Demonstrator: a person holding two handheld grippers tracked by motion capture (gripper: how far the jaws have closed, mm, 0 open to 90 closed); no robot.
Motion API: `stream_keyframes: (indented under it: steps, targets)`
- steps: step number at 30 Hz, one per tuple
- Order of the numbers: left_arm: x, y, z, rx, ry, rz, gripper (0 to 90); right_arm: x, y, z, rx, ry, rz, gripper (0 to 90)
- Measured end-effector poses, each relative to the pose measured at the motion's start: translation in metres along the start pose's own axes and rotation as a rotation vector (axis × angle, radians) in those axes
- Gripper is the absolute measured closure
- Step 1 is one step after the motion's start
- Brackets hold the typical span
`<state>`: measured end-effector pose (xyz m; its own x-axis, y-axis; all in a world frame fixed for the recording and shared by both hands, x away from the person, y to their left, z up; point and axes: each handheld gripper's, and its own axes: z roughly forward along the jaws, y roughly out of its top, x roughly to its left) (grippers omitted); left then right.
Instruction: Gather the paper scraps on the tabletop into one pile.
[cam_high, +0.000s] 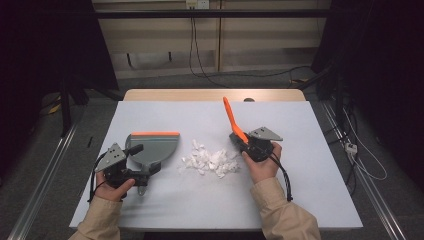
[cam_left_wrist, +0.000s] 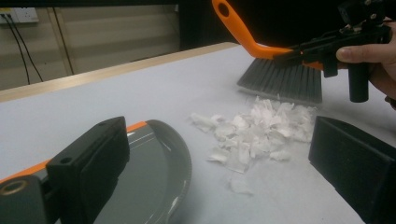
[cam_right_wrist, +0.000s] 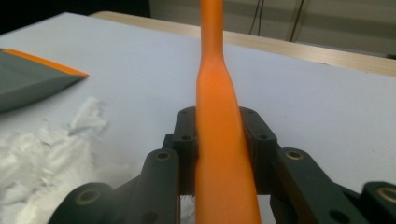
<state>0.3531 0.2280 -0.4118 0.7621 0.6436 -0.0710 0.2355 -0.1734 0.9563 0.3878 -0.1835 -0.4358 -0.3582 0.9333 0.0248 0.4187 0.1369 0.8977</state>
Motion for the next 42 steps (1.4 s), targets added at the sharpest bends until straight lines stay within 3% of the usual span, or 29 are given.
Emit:
stream_keyframes:
  steps: [3,5,11,21,28,35,42]
  targets:
    - [0.000,0.000,0.000,-0.001,0.001,0.005,4.9,0.001,-0.006,0.001,0.001,-0.007,-0.036,71.1]
    - [0.000,0.000,0.000,0.000,0.002,0.004,4.9,0.005,-0.006,0.001,0.002,0.008,-0.035,71.1]
    - [-0.001,0.000,0.000,-0.002,0.001,0.005,4.9,0.027,-0.007,0.003,-0.008,0.036,-0.072,71.2]
    - [-0.001,0.001,0.001,-0.003,-0.004,0.001,4.9,0.051,-0.002,0.016,-0.054,0.059,-0.035,71.1]
    - [0.000,0.001,0.001,-0.004,-0.003,0.000,4.9,0.041,0.010,0.014,-0.097,0.074,0.016,71.1]
    - [-0.001,0.001,0.001,-0.002,-0.002,0.004,4.9,0.029,0.016,0.005,-0.088,0.060,-0.018,71.1]
    - [-0.002,0.001,0.001,0.001,-0.002,0.010,4.9,0.013,0.005,0.001,-0.031,0.032,-0.034,71.1]
